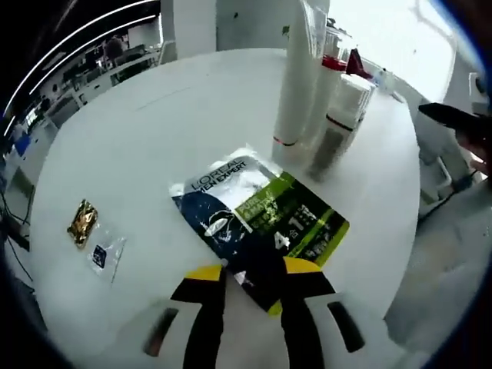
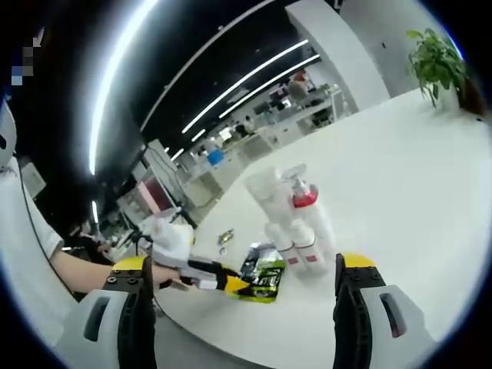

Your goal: Arrange the skincare products in the storage area until every visible bottle or jar stands upright without overlapping.

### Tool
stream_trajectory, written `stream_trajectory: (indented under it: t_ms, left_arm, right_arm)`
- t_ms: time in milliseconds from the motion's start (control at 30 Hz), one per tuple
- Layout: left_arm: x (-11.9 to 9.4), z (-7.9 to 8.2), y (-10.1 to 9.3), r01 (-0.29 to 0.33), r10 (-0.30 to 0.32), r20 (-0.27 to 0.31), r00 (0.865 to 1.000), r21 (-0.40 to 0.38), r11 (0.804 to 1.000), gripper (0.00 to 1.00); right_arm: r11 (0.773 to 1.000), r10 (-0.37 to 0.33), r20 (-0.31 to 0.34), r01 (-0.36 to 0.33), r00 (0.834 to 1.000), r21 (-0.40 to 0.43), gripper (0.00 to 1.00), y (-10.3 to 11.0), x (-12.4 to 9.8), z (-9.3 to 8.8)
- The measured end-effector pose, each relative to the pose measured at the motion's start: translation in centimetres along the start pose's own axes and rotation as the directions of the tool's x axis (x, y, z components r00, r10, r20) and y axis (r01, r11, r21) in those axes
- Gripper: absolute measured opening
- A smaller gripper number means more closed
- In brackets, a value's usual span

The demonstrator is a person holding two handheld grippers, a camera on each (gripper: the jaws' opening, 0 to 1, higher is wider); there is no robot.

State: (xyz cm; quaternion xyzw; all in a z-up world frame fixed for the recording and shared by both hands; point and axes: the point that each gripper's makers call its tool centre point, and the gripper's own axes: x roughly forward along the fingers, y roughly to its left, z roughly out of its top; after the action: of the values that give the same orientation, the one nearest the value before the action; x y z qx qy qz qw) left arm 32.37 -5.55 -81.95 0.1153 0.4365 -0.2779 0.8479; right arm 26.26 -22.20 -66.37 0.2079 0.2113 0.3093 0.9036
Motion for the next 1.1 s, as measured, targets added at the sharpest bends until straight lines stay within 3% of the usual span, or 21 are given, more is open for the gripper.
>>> stream_trajectory:
  t_ms: [267, 333, 400, 467, 600, 767, 967, 1100]
  left_arm:
    - [0.1, 0.5, 0.3, -0.002, 0.002, 0.015, 1.0, 0.021, 1.0, 0.26]
    - [0.0, 0.8, 0.6, -0.015, 0.014, 0.026, 1.0, 0.055, 0.998, 0.27]
    - [-0.1, 2.1, -0.3, 0.021, -0.034, 0.089, 0.995, 0.134, 0.991, 0.28]
    - [0.1, 2.5, -1.3, 0.068, -0.092, 0.115, 0.989, 0.198, 0.978, 0.32]
    - [1.2, 2.4, -1.4, 0.065, -0.094, 0.103, 0.99, 0.259, 0.964, 0.37]
    - [2.2, 1.6, -1.1, 0.074, -0.092, 0.045, 0.995, 0.305, 0.949, 0.38]
    - [2.4, 1.7, -0.8, 0.122, -0.14, 0.043, 0.989, 0.29, 0.949, 0.41]
    - [2.5, 1.8, -0.9, 0.15, -0.172, 0.038, 0.984, 0.332, 0.931, 0.42]
  right_arm:
    - [1.0, 0.002, 0.0, -0.002, 1.0, 0.002, 0.97, 0.1, 0.0, 0.0]
    - [1.0, 0.001, 0.0, -0.001, 1.0, 0.003, 0.97, 0.1, 0.0, 0.0]
    - [1.0, 0.002, 0.002, -0.002, 1.0, 0.004, 0.97, 0.1, 0.0, 0.0]
    - [1.0, 0.002, 0.0, -0.002, 1.0, 0.003, 0.97, 0.1, 0.0, 0.0]
    - [1.0, 0.002, -0.005, -0.002, 1.0, 0.002, 0.97, 0.1, 0.1, -0.1]
    - [1.0, -0.001, 0.003, 0.001, 1.0, 0.006, 0.97, 0.1, 0.0, 0.0]
    - [1.0, -0.002, 0.0, 0.002, 1.0, 0.005, 0.97, 0.1, 0.0, 0.0]
    - [1.0, -0.004, 0.002, 0.004, 1.0, 0.009, 0.97, 0.1, 0.1, 0.0]
